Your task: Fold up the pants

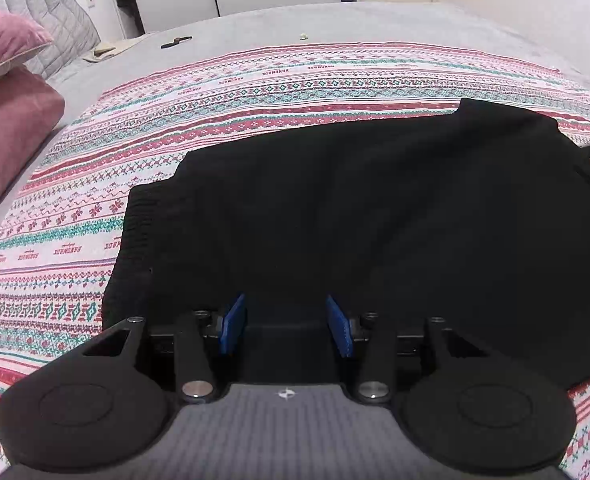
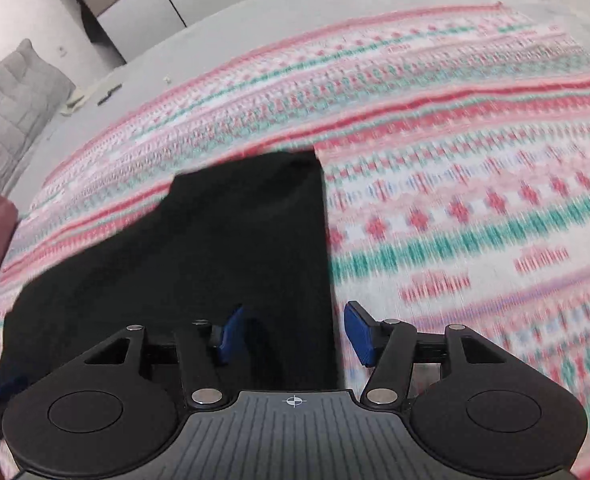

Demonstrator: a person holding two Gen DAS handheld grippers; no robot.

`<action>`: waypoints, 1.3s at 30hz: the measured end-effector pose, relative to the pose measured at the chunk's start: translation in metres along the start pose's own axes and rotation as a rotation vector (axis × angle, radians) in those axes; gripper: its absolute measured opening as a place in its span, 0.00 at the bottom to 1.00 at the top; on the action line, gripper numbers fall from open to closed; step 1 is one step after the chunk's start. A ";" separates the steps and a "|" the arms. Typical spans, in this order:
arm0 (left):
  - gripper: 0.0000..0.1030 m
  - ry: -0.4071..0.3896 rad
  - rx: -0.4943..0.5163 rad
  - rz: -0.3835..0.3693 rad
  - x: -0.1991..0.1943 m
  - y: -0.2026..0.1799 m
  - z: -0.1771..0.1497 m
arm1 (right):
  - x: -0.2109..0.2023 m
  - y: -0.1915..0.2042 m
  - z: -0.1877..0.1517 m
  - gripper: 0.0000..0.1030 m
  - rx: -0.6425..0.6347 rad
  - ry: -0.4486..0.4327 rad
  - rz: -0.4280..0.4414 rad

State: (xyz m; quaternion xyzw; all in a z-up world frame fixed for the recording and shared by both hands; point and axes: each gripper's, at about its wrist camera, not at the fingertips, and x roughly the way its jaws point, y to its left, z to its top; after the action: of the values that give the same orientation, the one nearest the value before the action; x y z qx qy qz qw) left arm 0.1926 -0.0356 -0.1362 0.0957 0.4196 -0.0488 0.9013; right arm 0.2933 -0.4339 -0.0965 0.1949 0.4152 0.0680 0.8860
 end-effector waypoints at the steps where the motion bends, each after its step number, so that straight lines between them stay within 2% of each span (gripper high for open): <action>1: 0.69 0.003 -0.005 -0.004 0.000 0.001 0.000 | 0.007 -0.001 0.006 0.53 0.016 -0.008 0.012; 8: 0.70 -0.006 0.017 0.005 -0.005 -0.009 -0.002 | 0.042 -0.010 0.046 0.51 0.167 -0.061 0.092; 15: 0.70 0.010 0.017 -0.028 0.000 -0.006 0.001 | 0.061 -0.027 0.072 0.37 0.279 -0.078 0.149; 19: 0.70 0.015 0.018 -0.030 0.001 -0.004 0.002 | 0.062 -0.024 0.079 0.36 0.249 -0.157 0.158; 23: 0.70 0.018 0.006 -0.040 0.001 -0.001 0.002 | 0.050 -0.035 0.085 0.36 0.330 -0.227 0.188; 25: 0.70 0.016 0.004 -0.039 0.001 -0.001 0.002 | 0.044 -0.041 0.090 0.36 0.351 -0.199 0.135; 28: 0.70 0.018 0.013 -0.033 0.001 -0.004 0.003 | 0.044 -0.049 0.088 0.36 0.323 -0.088 0.187; 29: 0.70 0.019 0.009 -0.033 0.001 -0.004 0.003 | 0.046 -0.047 0.086 0.35 0.298 -0.066 0.182; 32: 0.70 0.015 0.009 -0.033 0.001 -0.005 0.003 | 0.052 -0.035 0.083 0.12 0.220 -0.067 0.103; 34: 0.70 0.010 0.015 -0.036 0.001 -0.005 0.002 | 0.060 -0.033 0.082 0.12 0.232 -0.069 0.085; 36: 0.70 0.006 0.017 -0.043 0.000 -0.004 0.001 | 0.066 -0.031 0.082 0.06 0.224 -0.079 0.067; 39: 0.70 0.006 0.006 -0.048 0.000 -0.004 0.000 | 0.070 -0.032 0.085 0.03 0.231 -0.105 0.051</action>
State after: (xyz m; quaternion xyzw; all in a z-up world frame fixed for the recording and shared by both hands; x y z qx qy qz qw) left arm 0.1924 -0.0400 -0.1367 0.0884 0.4242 -0.0713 0.8984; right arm 0.4019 -0.4679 -0.1103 0.3096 0.3683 0.0320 0.8761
